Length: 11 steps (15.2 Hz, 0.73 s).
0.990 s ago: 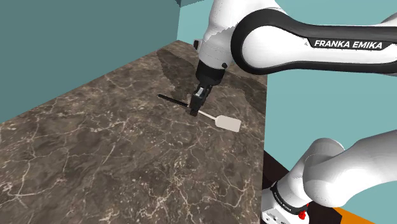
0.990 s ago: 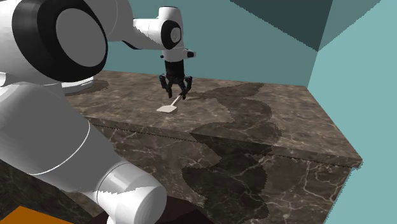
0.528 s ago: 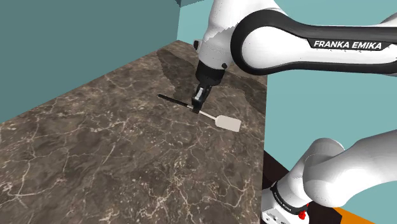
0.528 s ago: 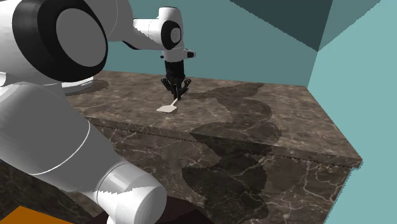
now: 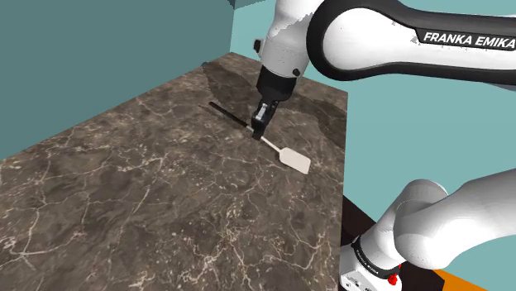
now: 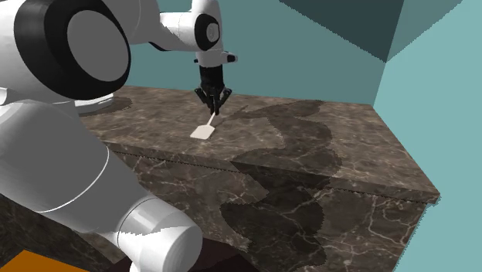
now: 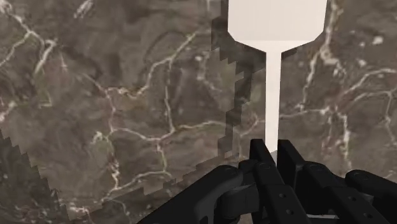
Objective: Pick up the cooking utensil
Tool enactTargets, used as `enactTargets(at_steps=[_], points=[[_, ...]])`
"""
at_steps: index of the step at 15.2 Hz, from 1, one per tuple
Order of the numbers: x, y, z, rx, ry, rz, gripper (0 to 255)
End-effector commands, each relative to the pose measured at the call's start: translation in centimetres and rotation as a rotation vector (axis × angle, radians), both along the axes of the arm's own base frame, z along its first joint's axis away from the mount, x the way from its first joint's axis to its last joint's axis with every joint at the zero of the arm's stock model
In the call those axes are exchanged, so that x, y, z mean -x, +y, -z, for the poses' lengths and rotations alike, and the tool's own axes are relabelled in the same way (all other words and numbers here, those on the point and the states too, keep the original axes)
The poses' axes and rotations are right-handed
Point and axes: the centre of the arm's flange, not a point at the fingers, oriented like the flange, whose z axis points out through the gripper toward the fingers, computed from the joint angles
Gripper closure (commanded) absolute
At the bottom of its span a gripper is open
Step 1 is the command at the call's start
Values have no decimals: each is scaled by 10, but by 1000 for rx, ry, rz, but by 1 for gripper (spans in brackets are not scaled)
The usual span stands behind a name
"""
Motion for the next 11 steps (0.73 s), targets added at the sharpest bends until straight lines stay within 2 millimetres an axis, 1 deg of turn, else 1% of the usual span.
enactTargets(at_steps=[1,9,11], points=[[0,0,-12,0,0,0,255],[0,0,-54,0,0,0,255],[0,0,-55,0,0,0,255]])
